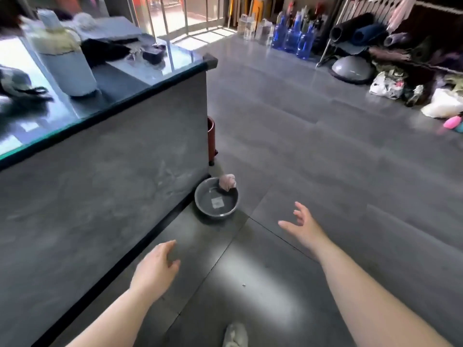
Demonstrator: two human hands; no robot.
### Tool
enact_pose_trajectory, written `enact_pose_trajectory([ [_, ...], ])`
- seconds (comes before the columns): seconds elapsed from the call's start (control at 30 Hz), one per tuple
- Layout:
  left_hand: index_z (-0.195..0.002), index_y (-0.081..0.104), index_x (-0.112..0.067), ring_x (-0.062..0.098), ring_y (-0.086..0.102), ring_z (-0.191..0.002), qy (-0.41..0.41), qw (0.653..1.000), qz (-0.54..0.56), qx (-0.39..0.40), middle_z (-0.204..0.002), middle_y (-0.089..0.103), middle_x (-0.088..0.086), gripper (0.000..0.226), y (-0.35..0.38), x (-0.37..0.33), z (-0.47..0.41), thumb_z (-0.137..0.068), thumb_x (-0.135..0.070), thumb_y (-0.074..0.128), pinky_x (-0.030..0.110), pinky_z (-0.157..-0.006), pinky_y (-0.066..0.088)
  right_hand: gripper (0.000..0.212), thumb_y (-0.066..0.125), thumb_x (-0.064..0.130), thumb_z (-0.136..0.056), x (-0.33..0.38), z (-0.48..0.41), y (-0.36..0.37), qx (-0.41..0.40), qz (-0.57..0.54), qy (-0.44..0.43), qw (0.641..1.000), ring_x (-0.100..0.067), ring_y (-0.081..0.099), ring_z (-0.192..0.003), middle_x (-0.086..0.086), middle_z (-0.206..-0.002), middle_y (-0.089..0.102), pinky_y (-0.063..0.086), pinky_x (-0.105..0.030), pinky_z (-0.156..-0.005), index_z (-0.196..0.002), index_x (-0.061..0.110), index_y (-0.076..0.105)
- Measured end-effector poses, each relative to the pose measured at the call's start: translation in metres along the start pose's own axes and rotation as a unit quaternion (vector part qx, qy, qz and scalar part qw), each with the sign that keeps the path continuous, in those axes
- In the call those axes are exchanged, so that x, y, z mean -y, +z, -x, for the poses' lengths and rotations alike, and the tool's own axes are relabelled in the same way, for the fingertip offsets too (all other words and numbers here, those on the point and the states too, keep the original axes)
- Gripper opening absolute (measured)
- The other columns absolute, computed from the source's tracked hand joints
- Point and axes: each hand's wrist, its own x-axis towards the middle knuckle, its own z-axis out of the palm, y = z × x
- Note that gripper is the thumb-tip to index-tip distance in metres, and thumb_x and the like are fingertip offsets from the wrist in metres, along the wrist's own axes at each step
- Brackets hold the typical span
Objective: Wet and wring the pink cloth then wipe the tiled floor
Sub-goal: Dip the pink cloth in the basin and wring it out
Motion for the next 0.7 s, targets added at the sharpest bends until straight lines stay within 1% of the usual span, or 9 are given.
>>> enact_pose_trajectory([
  [0.07, -0.142, 0.023, -0.022, 0.016, 0.027, -0.139, 0.023, 0.999, -0.030, 0.030, -0.153, 0.023, -0.001, 0.056, 0.010, -0.008, -0.058, -0.091, -0.026, 0.046, 0.029, -0.112, 0.027, 0.075, 0.063, 0.016, -0.086, 0.014, -0.062, 0.010, 0.012, 0.017, 0.006, 1.000, -0.021, 0.026, -0.139, -0.006, -0.153, 0.024, 0.026, -0.030, -0.107, -0.146, 0.020, 0.017],
  [0.17, -0.144, 0.014, -0.026, 0.019, 0.013, -0.144, 0.014, 0.996, -0.051, 0.065, -0.156, 0.010, -0.002, 0.058, 0.026, -0.008, -0.142, -0.093, -0.032, 0.042, 0.035, -0.118, 0.018, 0.072, 0.061, 0.017, -0.087, 0.025, -0.144, 0.030, 0.024, 0.055, 0.026, 0.998, -0.022, 0.027, -0.138, -0.007, -0.152, 0.024, 0.025, -0.030, -0.107, -0.146, 0.017, 0.018],
  [0.23, -0.144, 0.012, -0.026, 0.019, 0.008, -0.145, 0.009, 0.995, -0.071, 0.076, -0.156, 0.008, -0.001, 0.057, 0.038, -0.006, -0.199, -0.094, -0.037, 0.037, 0.037, -0.119, 0.015, 0.071, 0.061, 0.017, -0.088, 0.025, -0.195, 0.046, 0.033, 0.071, 0.041, 0.996, -0.023, 0.028, -0.138, -0.009, -0.151, 0.026, 0.026, -0.029, -0.107, -0.145, 0.015, 0.020],
  [0.33, -0.144, 0.012, -0.024, 0.020, 0.007, -0.145, 0.033, 0.993, -0.085, 0.070, -0.157, 0.006, 0.002, 0.055, 0.067, -0.005, -0.291, -0.095, -0.037, 0.034, 0.037, -0.119, 0.016, 0.066, 0.059, 0.016, -0.088, 0.012, -0.285, 0.070, 0.018, 0.081, 0.042, 0.996, -0.023, 0.033, -0.134, -0.012, -0.147, 0.032, 0.029, -0.030, -0.105, -0.144, 0.013, 0.024],
  [0.43, -0.142, 0.022, -0.023, 0.022, 0.018, -0.142, 0.025, 0.998, -0.048, 0.037, -0.156, 0.010, 0.000, 0.053, 0.104, 0.001, -0.376, -0.093, -0.032, 0.042, 0.038, -0.115, 0.024, 0.060, 0.056, 0.015, -0.090, -0.019, -0.375, 0.106, -0.005, 0.074, 0.067, 0.995, -0.025, 0.040, -0.127, -0.014, -0.143, 0.037, 0.033, -0.029, -0.100, -0.142, 0.010, 0.028],
  [0.5, -0.139, 0.031, -0.021, 0.022, 0.025, -0.140, 0.027, 0.999, -0.027, -0.004, -0.155, 0.013, -0.001, 0.051, 0.139, 0.012, -0.431, -0.091, -0.027, 0.047, 0.038, -0.112, 0.030, 0.060, 0.057, 0.017, -0.090, -0.052, -0.436, 0.133, -0.006, 0.082, 0.077, 0.994, -0.025, 0.040, -0.127, -0.015, -0.142, 0.038, 0.033, -0.028, -0.100, -0.142, 0.009, 0.029],
  [0.53, -0.138, 0.032, -0.020, 0.021, 0.025, -0.140, 0.032, 0.999, -0.023, -0.016, -0.155, 0.013, -0.001, 0.051, 0.159, 0.020, -0.457, -0.091, -0.025, 0.048, 0.037, -0.112, 0.030, 0.061, 0.057, 0.019, -0.089, -0.069, -0.465, 0.147, -0.004, 0.089, 0.081, 0.993, -0.025, 0.039, -0.129, -0.015, -0.142, 0.039, 0.032, -0.027, -0.101, -0.142, 0.009, 0.029],
  [0.63, -0.143, 0.021, -0.020, 0.019, 0.012, -0.144, 0.050, 0.998, -0.032, -0.027, -0.156, 0.007, 0.000, 0.058, 0.225, 0.052, -0.532, -0.091, -0.030, 0.046, 0.037, -0.116, 0.020, 0.064, 0.059, 0.023, -0.088, -0.120, -0.547, 0.187, -0.004, 0.093, 0.069, 0.993, -0.026, 0.038, -0.131, -0.015, -0.144, 0.038, 0.031, -0.030, -0.105, -0.142, 0.011, 0.029],
  [0.7, -0.145, 0.009, -0.020, 0.017, 0.001, -0.145, 0.071, 0.995, -0.069, -0.026, -0.157, 0.000, 0.001, 0.069, 0.271, 0.081, -0.575, -0.089, -0.049, 0.038, 0.035, -0.119, 0.009, 0.067, 0.060, 0.026, -0.086, -0.152, -0.595, 0.210, -0.006, 0.106, 0.058, 0.993, -0.028, 0.034, -0.134, -0.013, -0.146, 0.035, 0.029, -0.034, -0.108, -0.143, 0.013, 0.027],
])
